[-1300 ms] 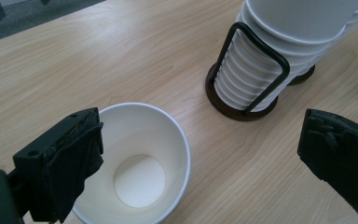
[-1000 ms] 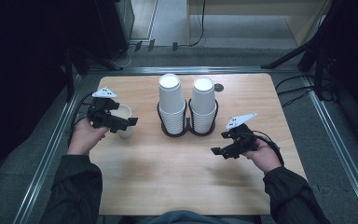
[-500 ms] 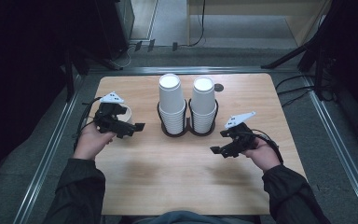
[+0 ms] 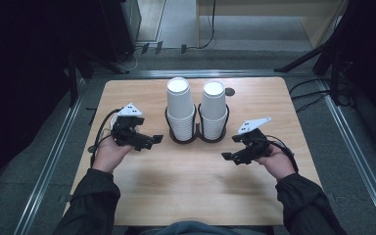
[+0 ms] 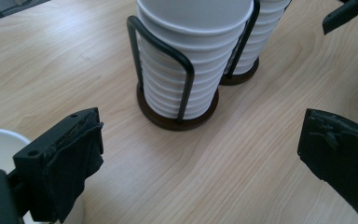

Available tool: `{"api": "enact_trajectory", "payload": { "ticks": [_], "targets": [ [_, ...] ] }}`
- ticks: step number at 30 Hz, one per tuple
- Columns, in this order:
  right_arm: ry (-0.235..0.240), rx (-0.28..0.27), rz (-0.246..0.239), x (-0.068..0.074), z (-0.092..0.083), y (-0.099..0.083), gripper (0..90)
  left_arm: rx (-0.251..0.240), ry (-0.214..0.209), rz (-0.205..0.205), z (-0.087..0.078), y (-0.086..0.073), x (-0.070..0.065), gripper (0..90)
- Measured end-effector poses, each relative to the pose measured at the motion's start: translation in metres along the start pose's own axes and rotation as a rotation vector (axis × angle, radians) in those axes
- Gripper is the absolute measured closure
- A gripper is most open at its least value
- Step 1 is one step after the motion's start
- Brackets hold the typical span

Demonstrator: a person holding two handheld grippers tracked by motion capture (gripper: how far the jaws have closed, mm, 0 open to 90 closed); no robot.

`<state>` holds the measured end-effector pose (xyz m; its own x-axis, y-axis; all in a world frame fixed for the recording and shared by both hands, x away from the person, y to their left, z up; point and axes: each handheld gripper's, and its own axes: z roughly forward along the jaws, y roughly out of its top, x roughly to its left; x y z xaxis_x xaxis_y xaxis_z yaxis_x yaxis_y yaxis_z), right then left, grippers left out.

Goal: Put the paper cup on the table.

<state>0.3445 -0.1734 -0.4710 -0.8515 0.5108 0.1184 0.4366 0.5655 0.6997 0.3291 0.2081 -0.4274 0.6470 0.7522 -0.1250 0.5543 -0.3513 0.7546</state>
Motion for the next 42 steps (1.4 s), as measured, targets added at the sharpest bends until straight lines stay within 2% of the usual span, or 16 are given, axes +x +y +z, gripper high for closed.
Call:
{"api": "enact_trajectory", "payload": {
  "ticks": [2,4,8,14,15,19,21,22,25,30,33,36,42],
  "targets": [
    [0.0,-0.003,-0.004,0.0,0.0,0.0,21.1,0.005,-0.008,-0.006,0.002,-0.001,-0.002,0.4],
    [0.0,-0.007,-0.012,0.002,-0.001,0.0,21.1,0.023,-0.009,0.015,0.008,-0.002,-0.007,0.4],
    [0.001,-0.012,-0.023,0.003,0.0,0.0,21.3,0.036,-0.024,0.027,0.016,-0.003,-0.015,0.4],
    [-0.002,-0.015,-0.021,0.003,-0.001,0.0,21.4,0.058,-0.019,0.068,0.03,-0.006,-0.028,0.4],
    [-0.001,-0.015,-0.022,0.003,-0.001,0.0,21.4,0.074,-0.023,0.088,0.035,-0.007,-0.032,0.4],
    [-0.001,-0.018,-0.025,0.003,-0.001,-0.001,21.4,0.068,-0.045,0.079,0.042,-0.008,-0.036,0.4],
    [-0.01,-0.023,-0.034,0.004,-0.001,-0.001,21.4,0.083,-0.057,0.079,0.048,-0.01,-0.04,0.4],
    [-0.009,-0.034,-0.046,0.004,-0.001,-0.001,21.5,0.095,-0.051,0.091,0.052,-0.009,-0.045,0.4],
    [-0.009,-0.042,-0.053,0.005,-0.001,-0.001,21.4,0.102,-0.076,0.096,0.058,-0.01,-0.05,0.4],
    [-0.012,-0.031,-0.051,0.006,0.0,-0.003,21.4,0.114,-0.087,0.124,0.066,-0.011,-0.056,0.4],
    [-0.013,-0.029,-0.055,0.007,-0.001,-0.005,21.4,0.108,-0.136,0.099,0.075,-0.009,-0.06,0.4],
    [-0.016,-0.024,-0.054,0.008,-0.001,-0.005,21.4,0.1,-0.145,0.107,0.079,-0.008,-0.062,0.4],
    [-0.016,-0.022,-0.056,0.011,-0.002,-0.009,21.4,0.112,-0.148,0.144,0.089,-0.006,-0.072,0.4]
  ]
}}
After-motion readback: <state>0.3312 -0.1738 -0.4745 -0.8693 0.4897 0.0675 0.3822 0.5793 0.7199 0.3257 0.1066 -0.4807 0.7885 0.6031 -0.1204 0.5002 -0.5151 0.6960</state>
